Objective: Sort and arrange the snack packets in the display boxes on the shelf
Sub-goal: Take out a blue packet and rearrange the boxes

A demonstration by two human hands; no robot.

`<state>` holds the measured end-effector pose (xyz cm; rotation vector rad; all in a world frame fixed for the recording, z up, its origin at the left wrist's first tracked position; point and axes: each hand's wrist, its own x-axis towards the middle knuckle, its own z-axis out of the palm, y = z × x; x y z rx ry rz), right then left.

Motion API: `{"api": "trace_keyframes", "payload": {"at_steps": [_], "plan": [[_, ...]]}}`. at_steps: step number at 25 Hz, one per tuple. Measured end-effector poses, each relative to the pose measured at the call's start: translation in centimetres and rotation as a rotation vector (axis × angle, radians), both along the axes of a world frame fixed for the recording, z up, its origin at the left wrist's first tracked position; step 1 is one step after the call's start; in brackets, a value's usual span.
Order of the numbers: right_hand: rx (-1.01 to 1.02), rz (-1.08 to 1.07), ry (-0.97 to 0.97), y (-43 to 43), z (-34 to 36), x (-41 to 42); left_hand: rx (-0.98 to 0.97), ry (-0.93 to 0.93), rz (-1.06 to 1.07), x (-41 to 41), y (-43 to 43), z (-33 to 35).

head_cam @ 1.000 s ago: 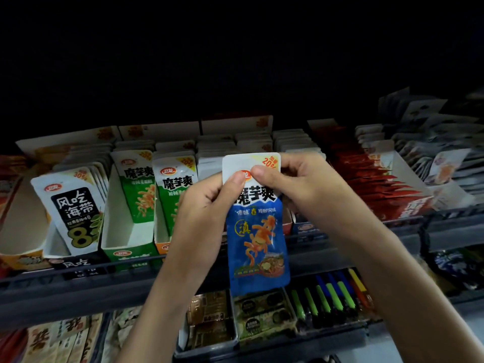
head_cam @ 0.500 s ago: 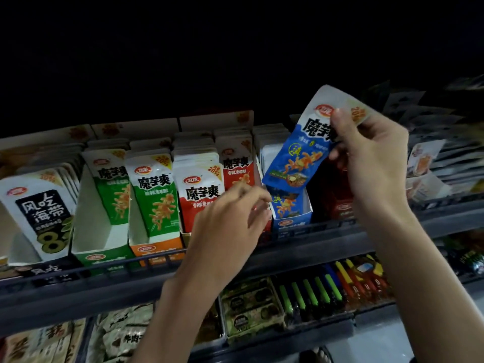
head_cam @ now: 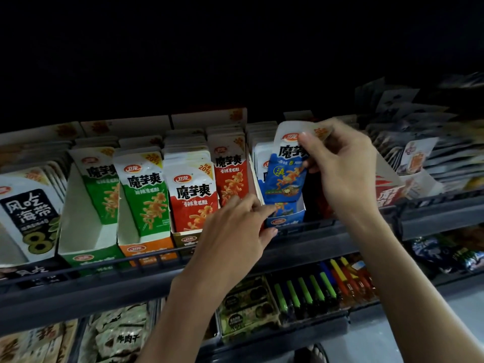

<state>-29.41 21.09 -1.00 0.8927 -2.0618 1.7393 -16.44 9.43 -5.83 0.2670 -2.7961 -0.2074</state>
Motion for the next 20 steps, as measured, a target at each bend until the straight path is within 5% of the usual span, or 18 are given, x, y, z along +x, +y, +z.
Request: {"api": "trace_keyframes", "payload": {"at_steps": [9, 20], "plan": [[0.429, -0.007, -0.007, -0.6, -1.9, -1.0, 0.037, -0.023, 0.009, -0.1, 0.1, -0.2], [0.407, -0.079, 0.062, -1.0, -2.5, -0.4, 0.011, -0.042, 0.010, -0.4, 0.2, -0.2]]}}
